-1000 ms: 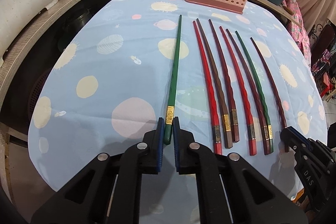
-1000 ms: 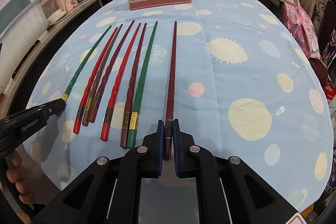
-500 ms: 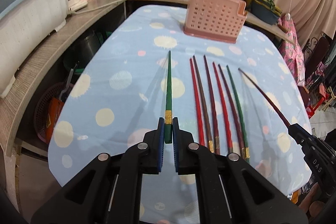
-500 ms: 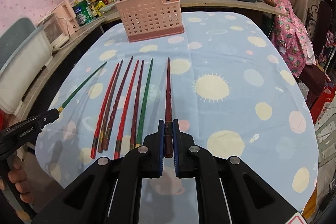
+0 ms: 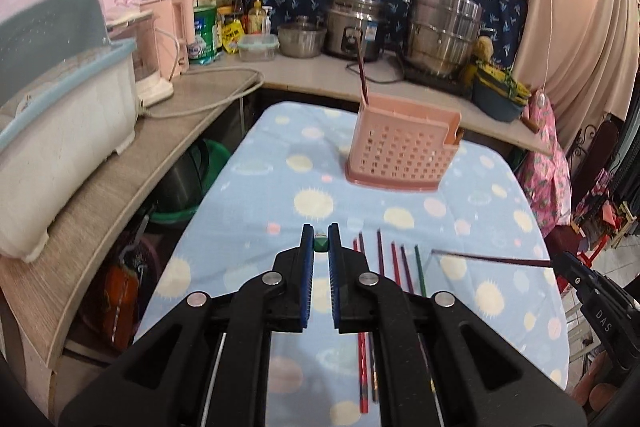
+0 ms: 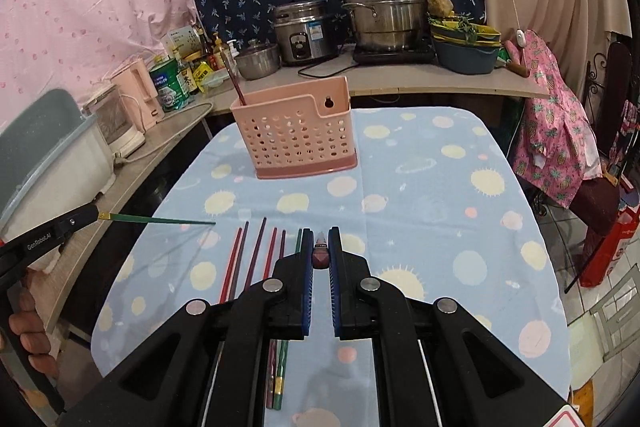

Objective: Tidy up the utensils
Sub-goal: 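Carry both chopsticks up and drop them into the pink holder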

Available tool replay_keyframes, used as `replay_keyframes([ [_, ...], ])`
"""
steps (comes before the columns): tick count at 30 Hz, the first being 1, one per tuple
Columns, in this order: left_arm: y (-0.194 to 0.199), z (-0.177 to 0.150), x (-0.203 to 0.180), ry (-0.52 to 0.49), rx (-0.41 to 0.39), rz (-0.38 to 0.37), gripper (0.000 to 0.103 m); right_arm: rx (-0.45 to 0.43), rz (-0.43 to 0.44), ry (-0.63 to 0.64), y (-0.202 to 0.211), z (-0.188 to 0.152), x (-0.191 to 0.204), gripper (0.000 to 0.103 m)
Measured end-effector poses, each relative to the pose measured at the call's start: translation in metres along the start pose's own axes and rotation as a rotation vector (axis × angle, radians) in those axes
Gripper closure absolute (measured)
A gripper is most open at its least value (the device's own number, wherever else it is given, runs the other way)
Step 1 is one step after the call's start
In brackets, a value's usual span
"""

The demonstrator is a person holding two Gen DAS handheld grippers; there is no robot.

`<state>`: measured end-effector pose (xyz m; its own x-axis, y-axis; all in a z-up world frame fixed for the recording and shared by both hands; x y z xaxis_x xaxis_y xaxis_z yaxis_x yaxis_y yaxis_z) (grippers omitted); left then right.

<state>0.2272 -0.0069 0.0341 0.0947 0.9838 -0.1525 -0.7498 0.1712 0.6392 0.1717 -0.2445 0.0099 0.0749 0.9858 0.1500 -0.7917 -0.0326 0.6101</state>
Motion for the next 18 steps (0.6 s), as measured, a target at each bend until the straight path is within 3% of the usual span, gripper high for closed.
replay_keyframes([
  [10,-0.01,0.084,-0.023,0.023,-0.069,-0.06,0.096,-0.079,0.03,-0.042,-0.013,0.076,-0.011,0.096],
  [18,0.001,0.172,-0.057,0.026,-0.192,-0.118,0.096,-0.197,0.087,-0.089,-0.01,0.161,-0.013,0.096],
])
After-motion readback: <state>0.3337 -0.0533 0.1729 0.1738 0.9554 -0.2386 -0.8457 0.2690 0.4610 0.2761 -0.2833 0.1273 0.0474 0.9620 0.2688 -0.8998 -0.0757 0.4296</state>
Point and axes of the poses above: each gripper's, at about its wrist camera, not at the fingertips, and y roughly against the way its jaws point, x to its left, z to its top, the point moved 10 cm from there along -y, roughly the way its jaws point, and after that the axes turned 3 degrees about y, right-handed, at the moved point
